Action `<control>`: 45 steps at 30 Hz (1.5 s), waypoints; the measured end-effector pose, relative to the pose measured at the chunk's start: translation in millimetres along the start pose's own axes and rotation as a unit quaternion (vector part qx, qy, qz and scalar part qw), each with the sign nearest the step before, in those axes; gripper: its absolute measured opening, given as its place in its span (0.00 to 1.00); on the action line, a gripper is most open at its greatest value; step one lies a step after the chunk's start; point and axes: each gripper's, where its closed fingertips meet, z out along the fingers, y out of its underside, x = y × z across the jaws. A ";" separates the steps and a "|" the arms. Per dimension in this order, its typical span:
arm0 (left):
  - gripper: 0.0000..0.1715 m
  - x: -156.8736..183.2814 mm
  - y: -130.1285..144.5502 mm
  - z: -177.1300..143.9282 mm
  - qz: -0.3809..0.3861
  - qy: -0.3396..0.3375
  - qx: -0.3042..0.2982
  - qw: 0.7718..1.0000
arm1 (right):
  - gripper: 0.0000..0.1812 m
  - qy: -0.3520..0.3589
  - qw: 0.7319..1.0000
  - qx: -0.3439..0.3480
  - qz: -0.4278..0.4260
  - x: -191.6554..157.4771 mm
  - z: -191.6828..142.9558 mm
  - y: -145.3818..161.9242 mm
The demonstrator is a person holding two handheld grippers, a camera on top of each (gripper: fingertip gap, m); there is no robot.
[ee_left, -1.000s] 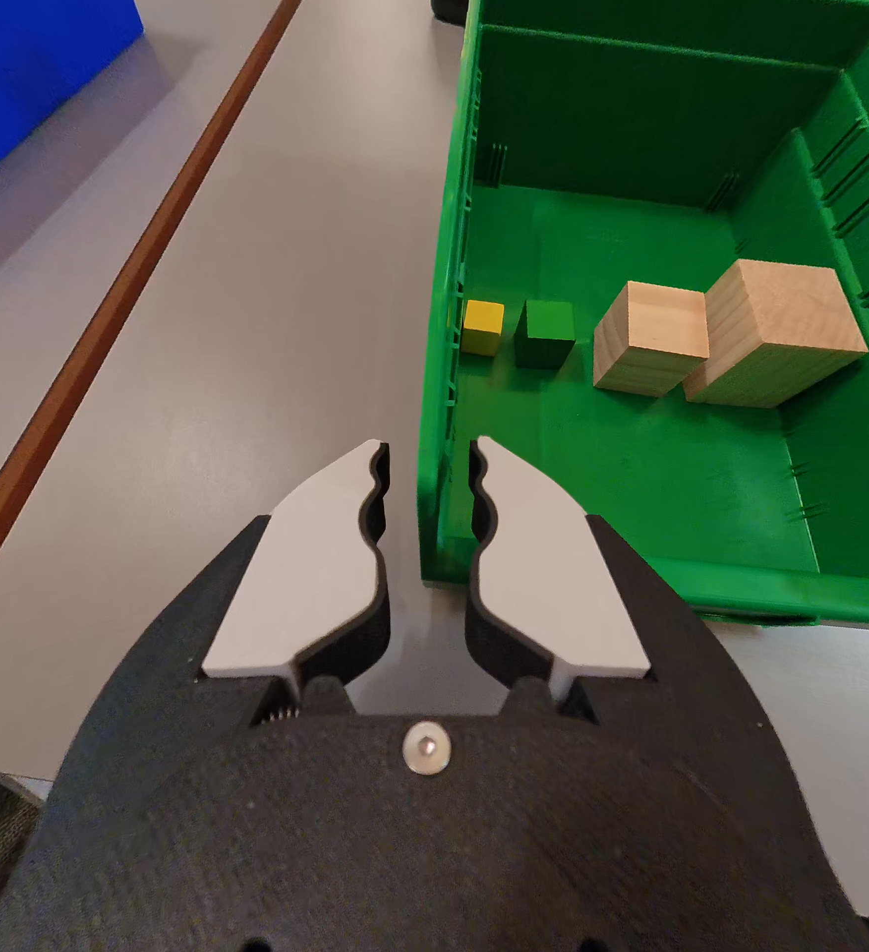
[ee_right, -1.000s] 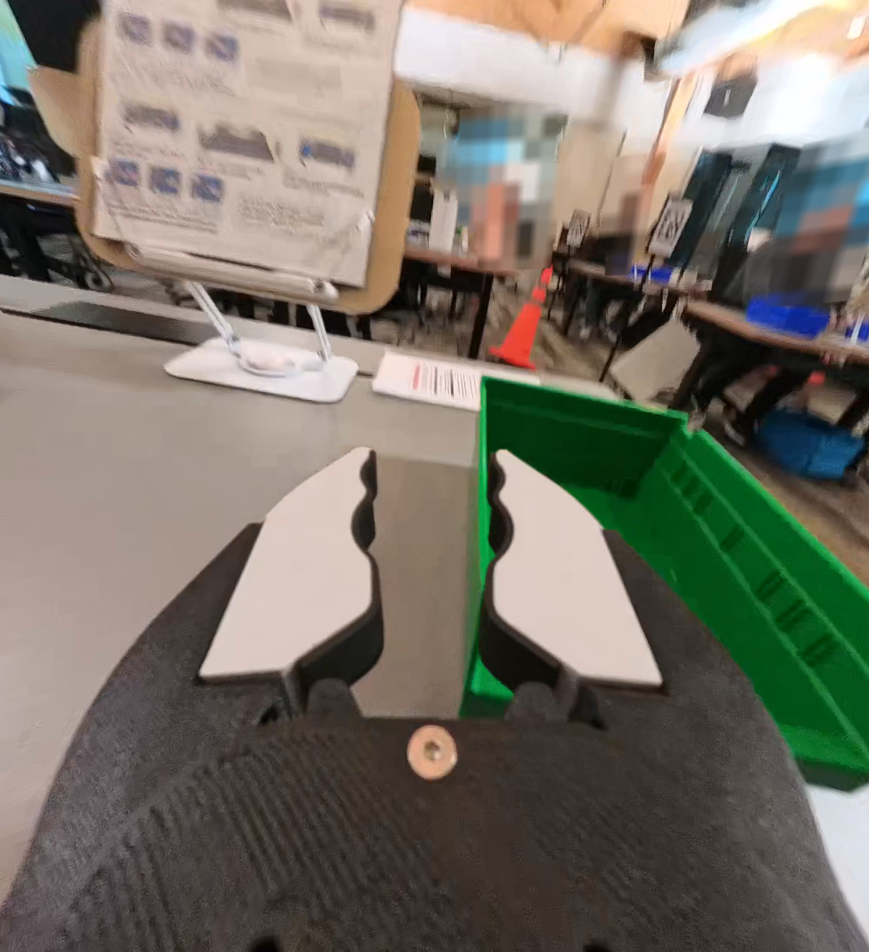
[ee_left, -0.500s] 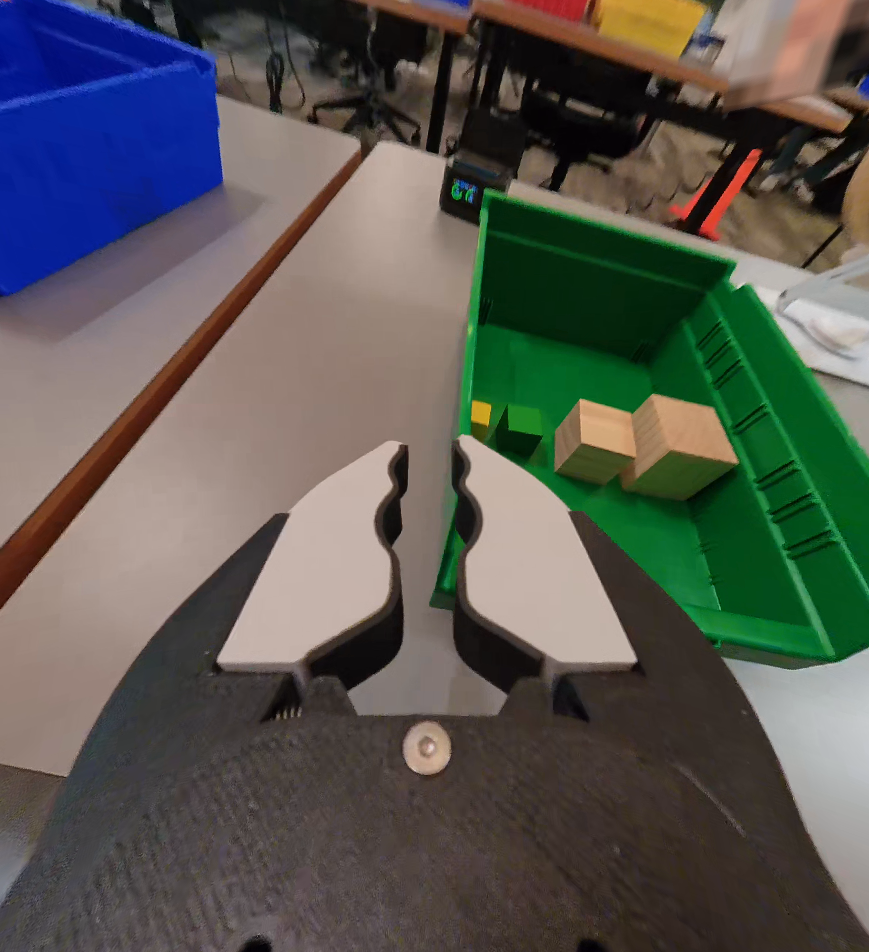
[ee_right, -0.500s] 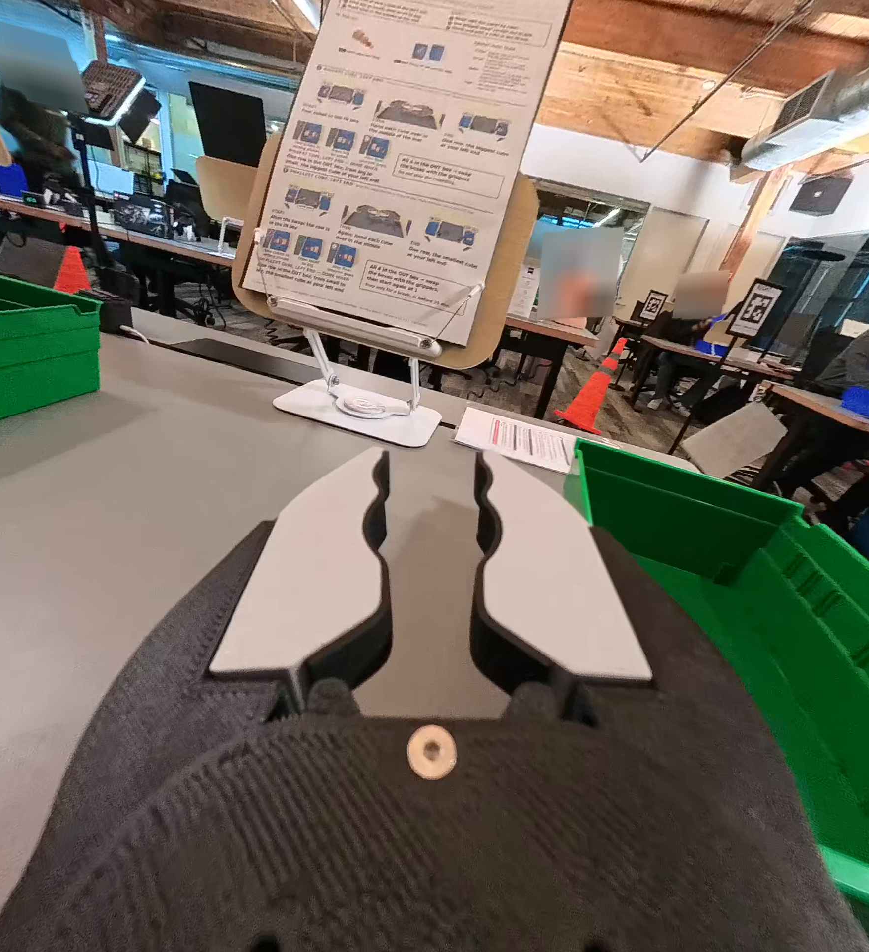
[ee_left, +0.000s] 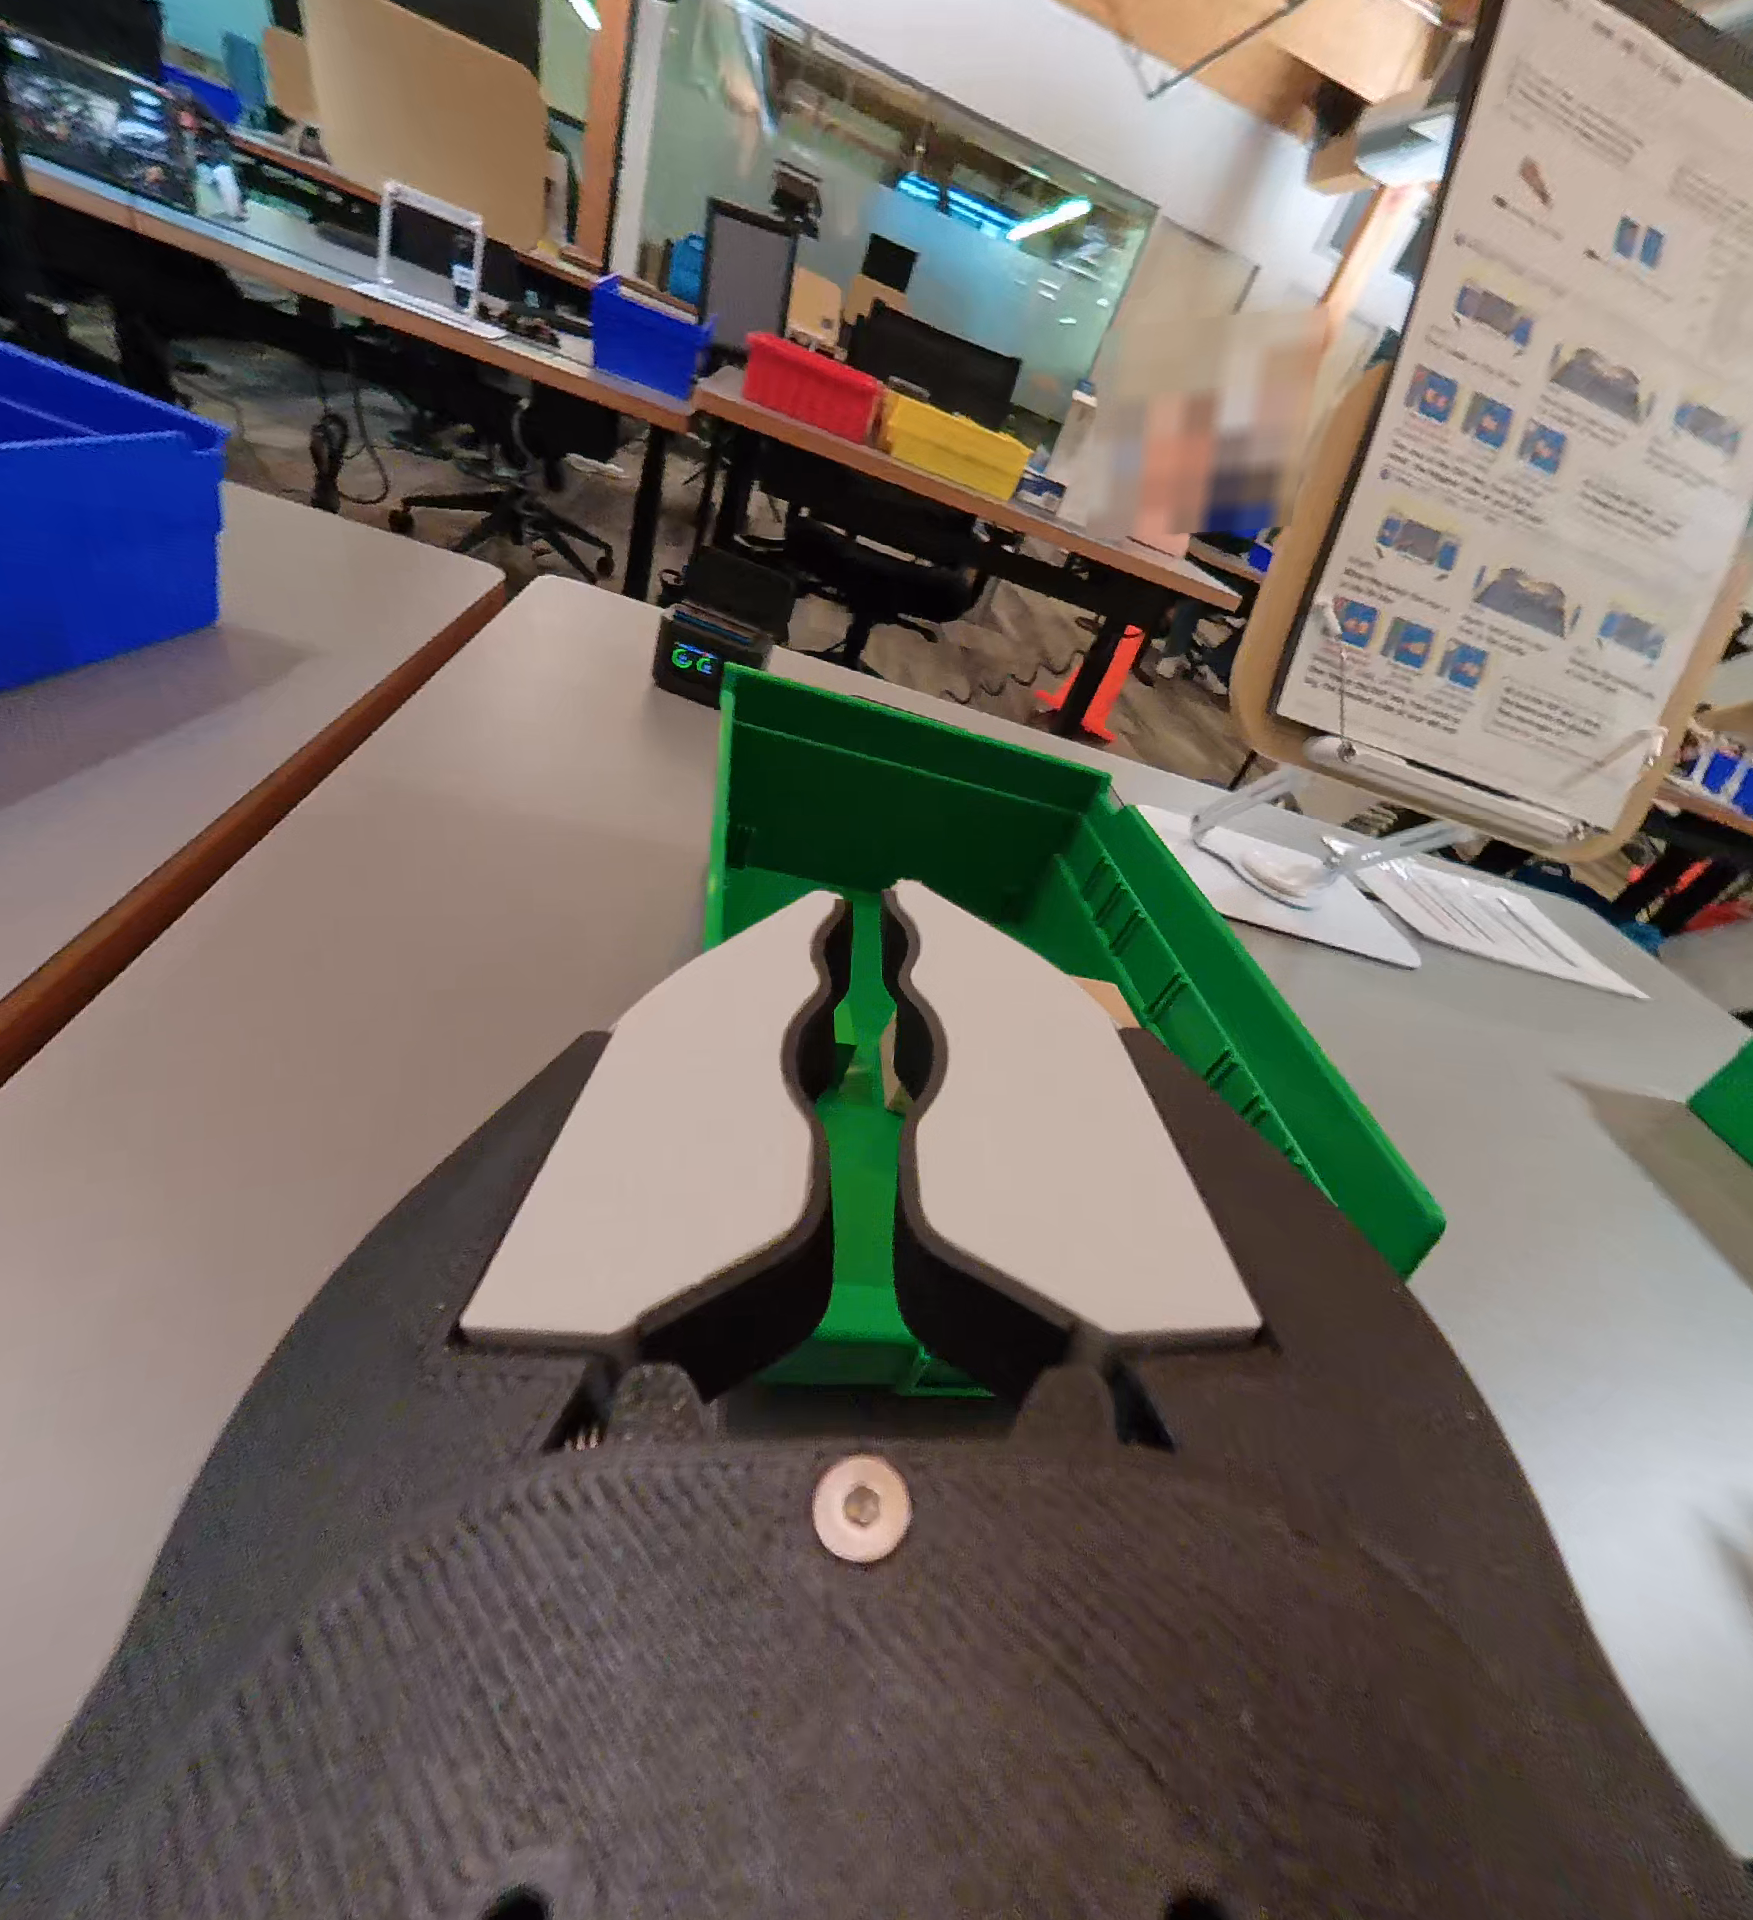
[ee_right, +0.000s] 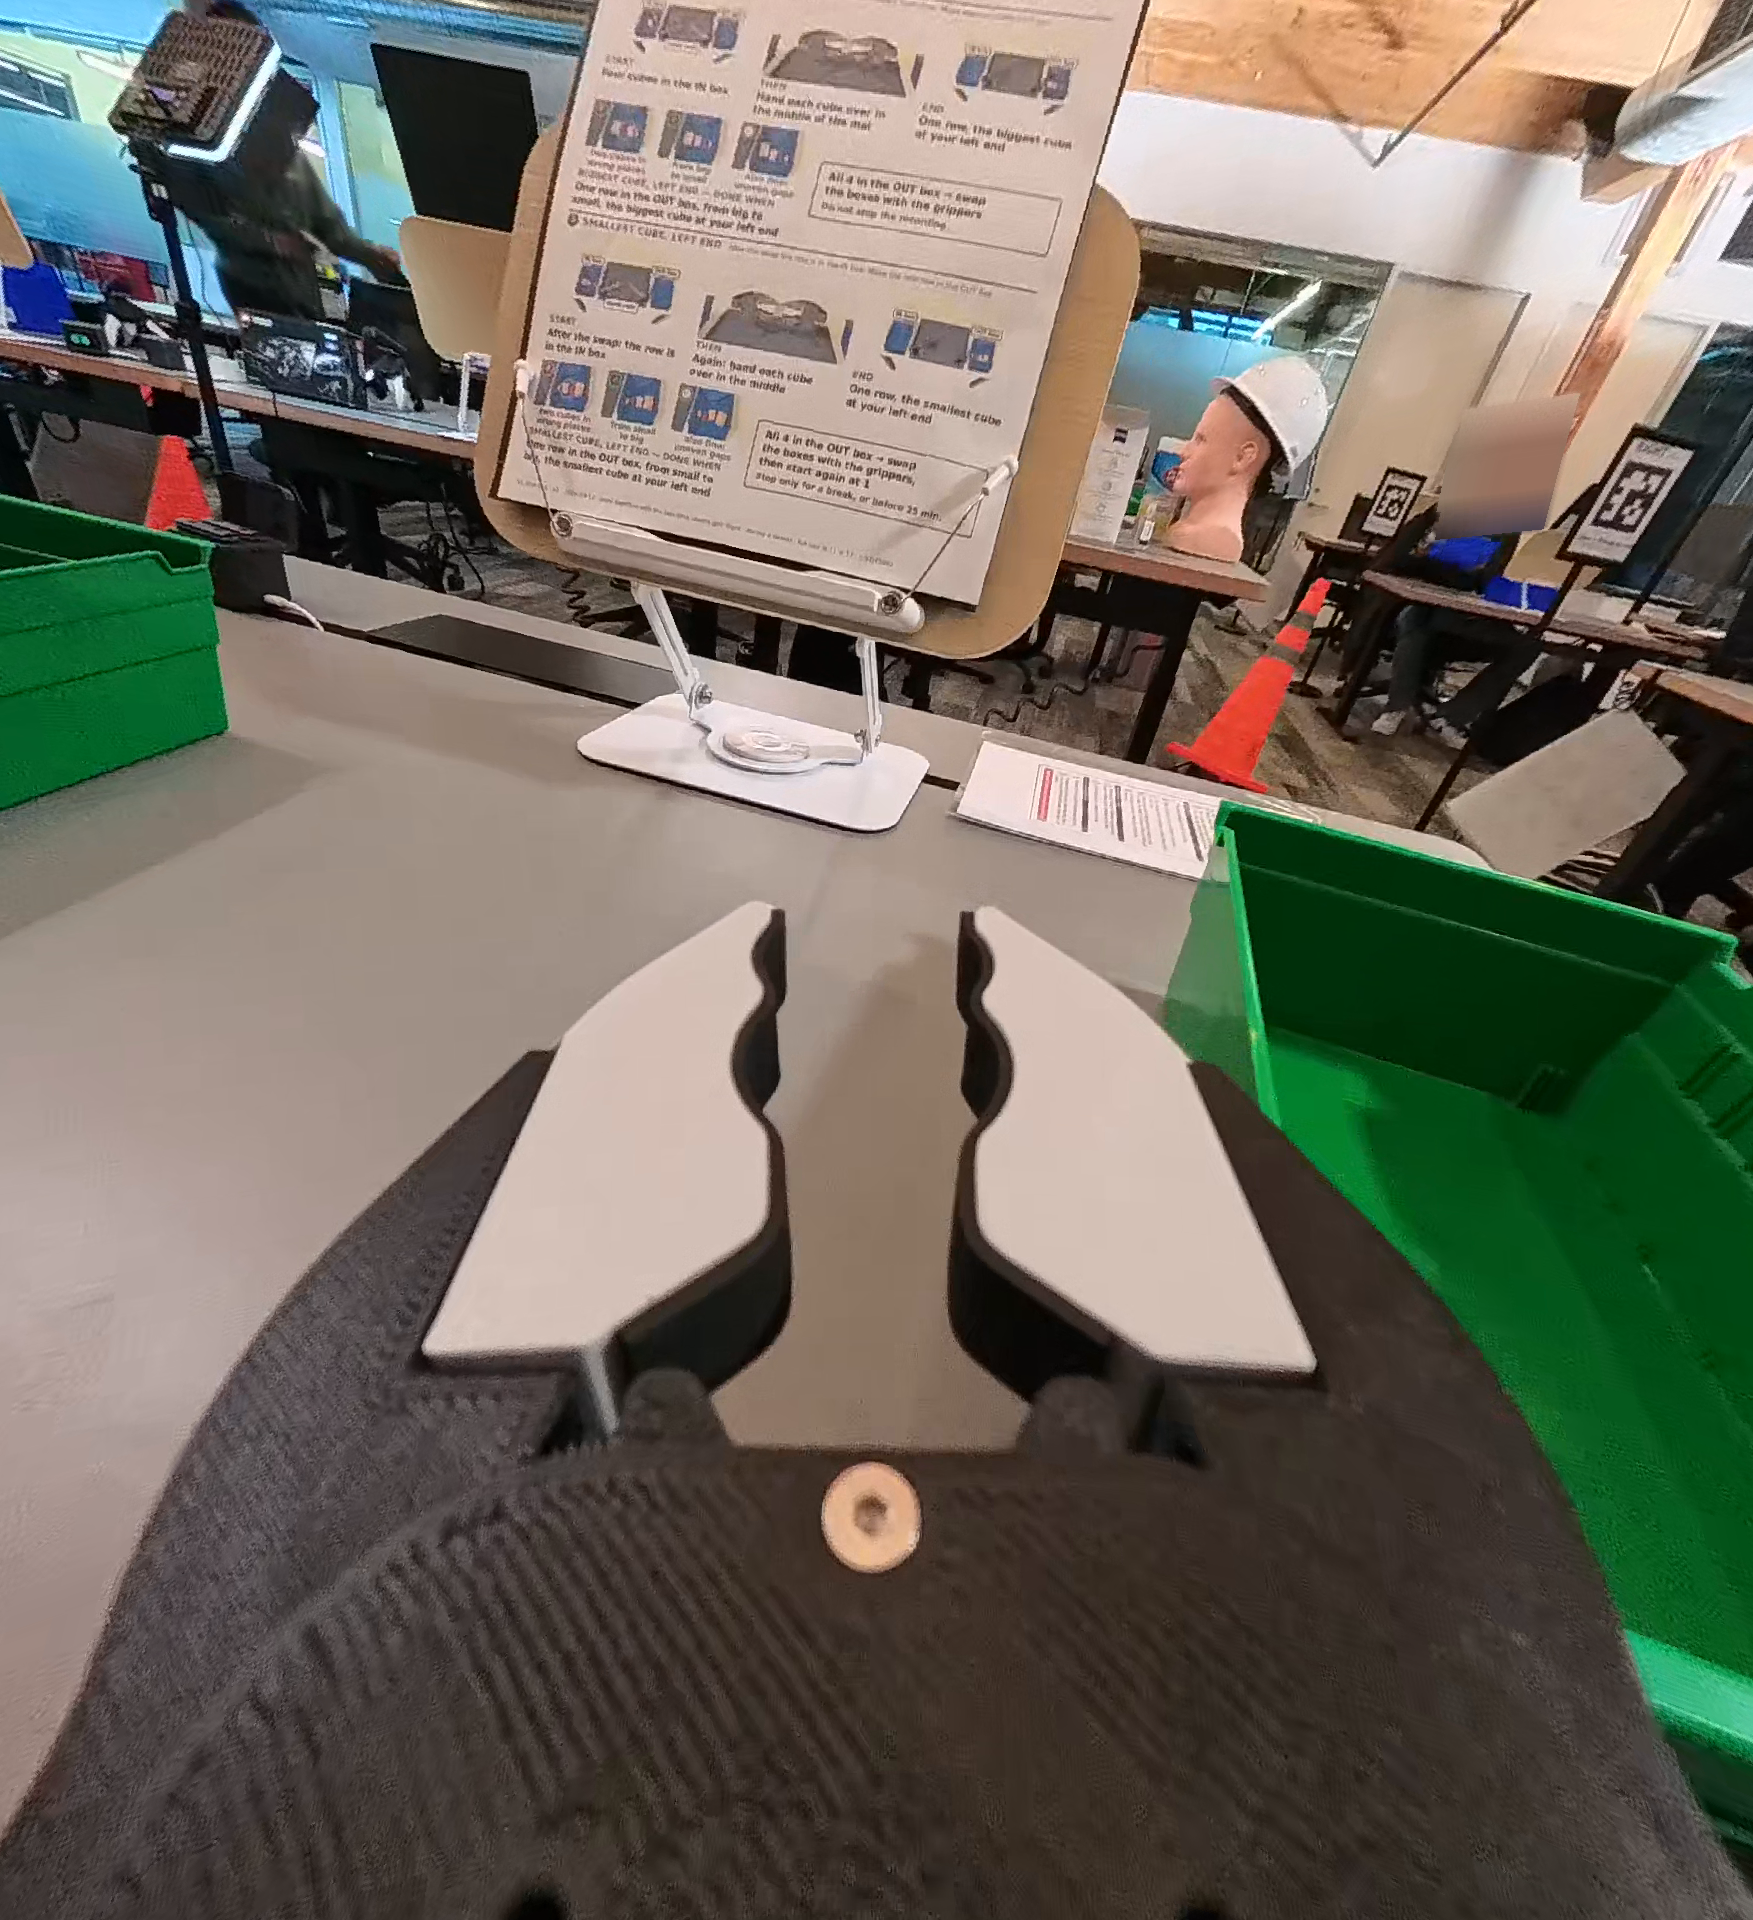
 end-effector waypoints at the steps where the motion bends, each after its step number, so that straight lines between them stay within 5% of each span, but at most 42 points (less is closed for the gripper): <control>1: 0.02 2.9 1.5 1.4 0.012 0.004 -0.003 1.000 | 0.18 -0.001 1.000 0.000 0.000 -0.5 -0.1 -0.1; 7: 0.01 57.5 16.8 15.7 0.056 0.090 -0.016 0.994 | 0.17 -0.001 1.000 -0.027 -0.007 -5.6 5.6 8.9; 15: 0.01 95.7 74.6 40.4 0.254 0.074 -0.109 0.958 | 0.17 -0.040 0.999 -0.026 0.012 -28.2 5.2 5.9; 23: 0.04 68.2 46.9 32.7 0.148 0.079 -0.049 0.985 | 0.17 -0.048 0.996 -0.044 0.057 -23.3 11.7 15.0; 27: 0.31 65.1 42.8 37.1 0.109 0.064 -0.034 0.991 | 0.18 -0.042 0.996 -0.060 0.056 -17.7 14.2 21.9; 29: 0.37 67.1 49.8 39.6 0.106 0.072 -0.058 0.990 | 0.18 -0.043 0.995 -0.062 0.062 -17.2 13.5 23.0; 33: 0.36 70.0 49.5 38.0 0.126 0.071 -0.055 0.988 | 0.07 -0.064 0.995 -0.030 0.065 -20.8 8.5 11.2; 41: 0.36 72.3 54.9 39.4 0.112 0.080 -0.069 0.988 | 0.20 -0.060 0.993 -0.054 0.082 -16.9 10.2 19.1; 45: 0.33 76.7 55.6 39.7 0.113 0.090 -0.066 0.987 | 0.12 -0.105 0.988 -0.045 0.103 -26.3 7.1 14.3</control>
